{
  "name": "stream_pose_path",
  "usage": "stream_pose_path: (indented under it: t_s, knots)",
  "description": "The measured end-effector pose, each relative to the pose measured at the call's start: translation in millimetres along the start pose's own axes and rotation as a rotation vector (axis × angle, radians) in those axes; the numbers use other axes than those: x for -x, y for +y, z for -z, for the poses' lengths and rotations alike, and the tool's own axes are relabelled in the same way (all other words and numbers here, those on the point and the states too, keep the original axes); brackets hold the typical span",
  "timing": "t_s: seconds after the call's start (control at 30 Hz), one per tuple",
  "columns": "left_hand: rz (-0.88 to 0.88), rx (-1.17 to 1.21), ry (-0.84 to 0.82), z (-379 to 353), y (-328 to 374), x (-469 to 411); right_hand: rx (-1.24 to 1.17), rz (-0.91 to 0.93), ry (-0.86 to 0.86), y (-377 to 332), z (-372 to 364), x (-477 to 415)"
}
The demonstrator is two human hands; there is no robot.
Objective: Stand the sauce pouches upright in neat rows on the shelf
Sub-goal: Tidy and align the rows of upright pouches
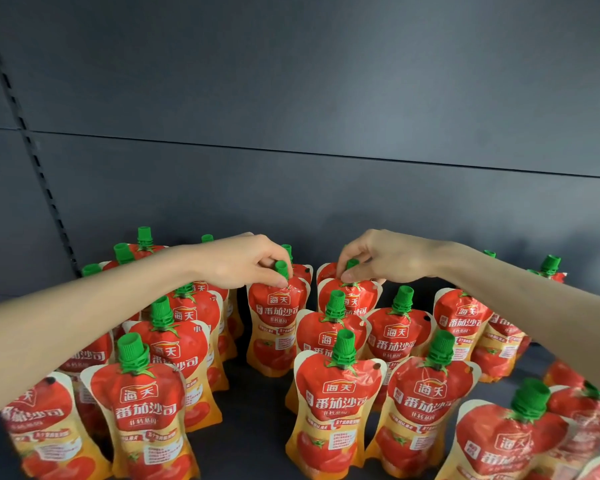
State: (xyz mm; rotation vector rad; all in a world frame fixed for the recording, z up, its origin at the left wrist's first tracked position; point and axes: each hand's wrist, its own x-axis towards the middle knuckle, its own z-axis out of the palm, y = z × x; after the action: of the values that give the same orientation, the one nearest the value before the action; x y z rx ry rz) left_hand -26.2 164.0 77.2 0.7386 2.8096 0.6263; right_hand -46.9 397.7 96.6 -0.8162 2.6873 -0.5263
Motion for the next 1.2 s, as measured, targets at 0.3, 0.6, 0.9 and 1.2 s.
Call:
stream_pose_path:
  t_s: [0.3,0.6,0.9,1.2]
  knots:
    - [-0.002,-0.012,0.005,2,2,0,-0.008,-0.015,-0.008,-2,0,0]
    - [0.012,-0.022,0.013,0,2,2,0.008,-0.019,0.011,-3,-2,2]
    - [-0.001,0.008,0.013,2,-1,3,0.022,-0.060,0.067,-4,-3,8]
    - [-0.116,-0.026,0.228,23,27,22,0.001,-0.096,0.227,-3,5,47]
